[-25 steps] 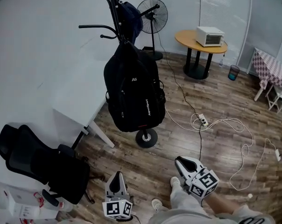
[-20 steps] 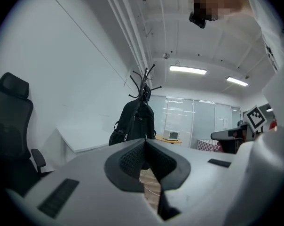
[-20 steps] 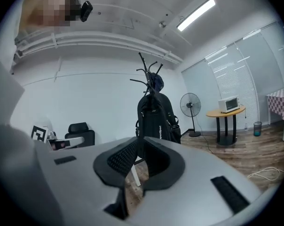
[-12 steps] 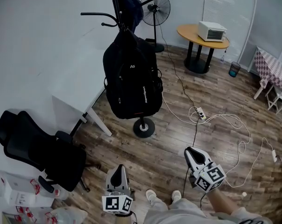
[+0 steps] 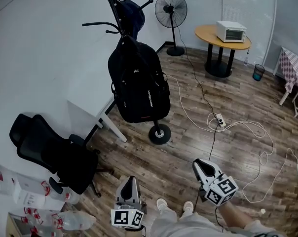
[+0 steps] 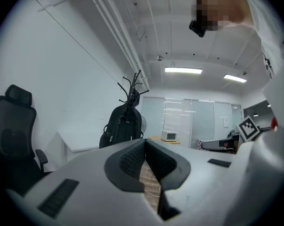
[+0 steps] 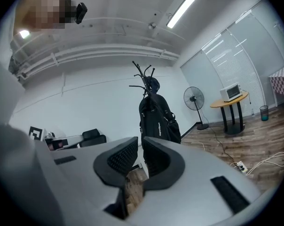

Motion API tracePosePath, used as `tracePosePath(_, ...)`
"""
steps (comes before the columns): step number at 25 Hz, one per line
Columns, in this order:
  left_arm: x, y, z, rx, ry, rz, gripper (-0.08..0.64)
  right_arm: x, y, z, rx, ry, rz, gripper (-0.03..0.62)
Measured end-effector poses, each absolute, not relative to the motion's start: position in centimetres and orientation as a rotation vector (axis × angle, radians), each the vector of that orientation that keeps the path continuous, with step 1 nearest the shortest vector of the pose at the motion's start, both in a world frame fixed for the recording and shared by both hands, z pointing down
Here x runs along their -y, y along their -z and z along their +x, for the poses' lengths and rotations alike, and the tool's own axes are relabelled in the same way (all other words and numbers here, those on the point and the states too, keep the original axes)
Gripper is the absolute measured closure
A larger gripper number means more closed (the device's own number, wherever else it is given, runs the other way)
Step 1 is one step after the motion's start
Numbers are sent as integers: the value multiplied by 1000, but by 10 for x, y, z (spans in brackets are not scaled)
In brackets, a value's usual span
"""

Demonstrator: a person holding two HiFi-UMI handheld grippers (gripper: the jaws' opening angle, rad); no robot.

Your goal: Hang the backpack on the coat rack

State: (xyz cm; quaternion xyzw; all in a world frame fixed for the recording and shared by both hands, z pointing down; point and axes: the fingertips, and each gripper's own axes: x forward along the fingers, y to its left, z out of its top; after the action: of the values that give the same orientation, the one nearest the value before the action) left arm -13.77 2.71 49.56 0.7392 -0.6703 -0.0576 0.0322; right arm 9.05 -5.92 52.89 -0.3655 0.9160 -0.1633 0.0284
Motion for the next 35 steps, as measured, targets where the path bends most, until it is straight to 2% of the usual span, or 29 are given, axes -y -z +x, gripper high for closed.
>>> tracePosePath(6,-53,-488,-123,2120,151,2246,551,36,-543,97,-2906,538,-1039,546)
tracePosePath(23,-100,-472,-175,2113,288,2260,551,-28,-503,75,-2927,369,-1081,556)
tracePosePath(35,-101,-470,-175,2076,285,2318,551,-35,-504,68,-2939,358,-1131,577)
